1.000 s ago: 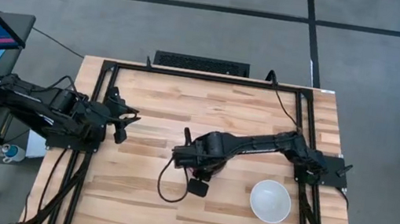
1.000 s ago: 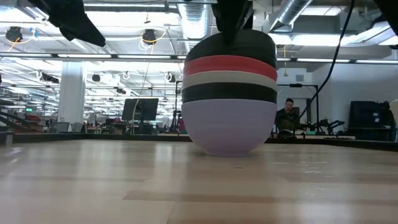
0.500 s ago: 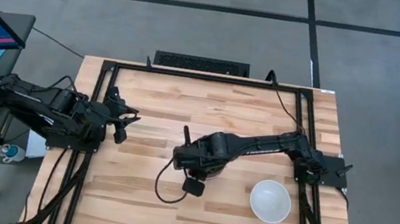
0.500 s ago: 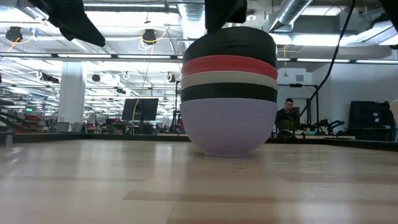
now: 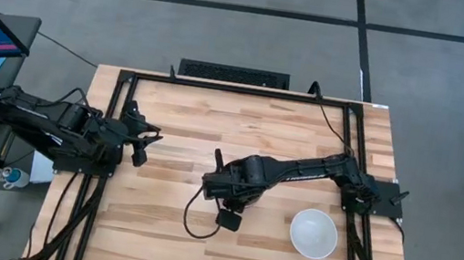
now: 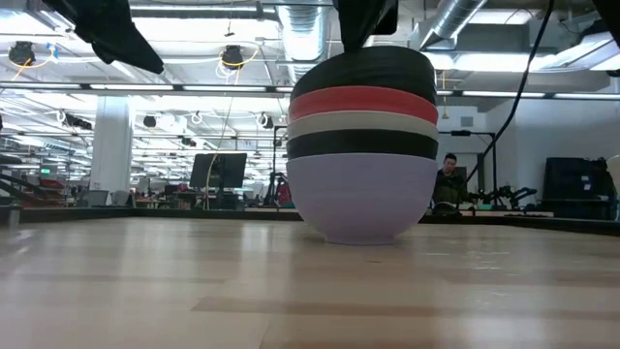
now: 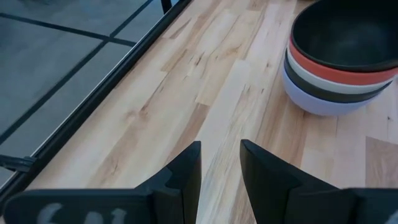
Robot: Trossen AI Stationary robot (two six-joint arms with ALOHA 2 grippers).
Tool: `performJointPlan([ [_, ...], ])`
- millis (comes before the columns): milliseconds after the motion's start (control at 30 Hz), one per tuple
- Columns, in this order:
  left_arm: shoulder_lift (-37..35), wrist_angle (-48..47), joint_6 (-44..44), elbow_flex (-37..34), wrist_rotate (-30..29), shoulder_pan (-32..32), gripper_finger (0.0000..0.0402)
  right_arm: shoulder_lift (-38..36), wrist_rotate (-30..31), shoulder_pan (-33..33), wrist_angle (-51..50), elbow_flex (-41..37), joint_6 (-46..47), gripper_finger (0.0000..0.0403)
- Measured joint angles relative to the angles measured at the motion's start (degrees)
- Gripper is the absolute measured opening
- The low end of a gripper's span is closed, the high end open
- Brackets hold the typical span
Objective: Nest bowls inside each other
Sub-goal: Stack the black bowl on top of the orange bowl
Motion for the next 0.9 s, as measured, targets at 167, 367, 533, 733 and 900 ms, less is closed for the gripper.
performJointPlan([
  [167,0.00,0.02,-0.02,0.00,-0.02,0.01,0.0103,0.00,-0.72,0.14,0.00,0.00,1.34,0.0111],
  [367,0.00,0.02,-0.07,0.00,-0.04,0.02,0.0103,0.00,-1.36,0.81,-0.49,0.00,2.16,0.0156],
  [533,0.00,0.04,-0.60,0.00,-0.08,0.02,0.0103,0.00,0.81,1.14,-3.58,0.00,2.44,0.0163],
  [733,0.00,0.04,-0.59,0.00,-0.08,0.02,0.0103,0.02,3.12,1.14,-3.72,0.00,2.41,0.0113],
  [900,0.00,0.04,-0.59,0.00,-0.08,0.02,0.0103,0.42,1.77,1.14,-3.29,0.02,2.06,0.0087],
])
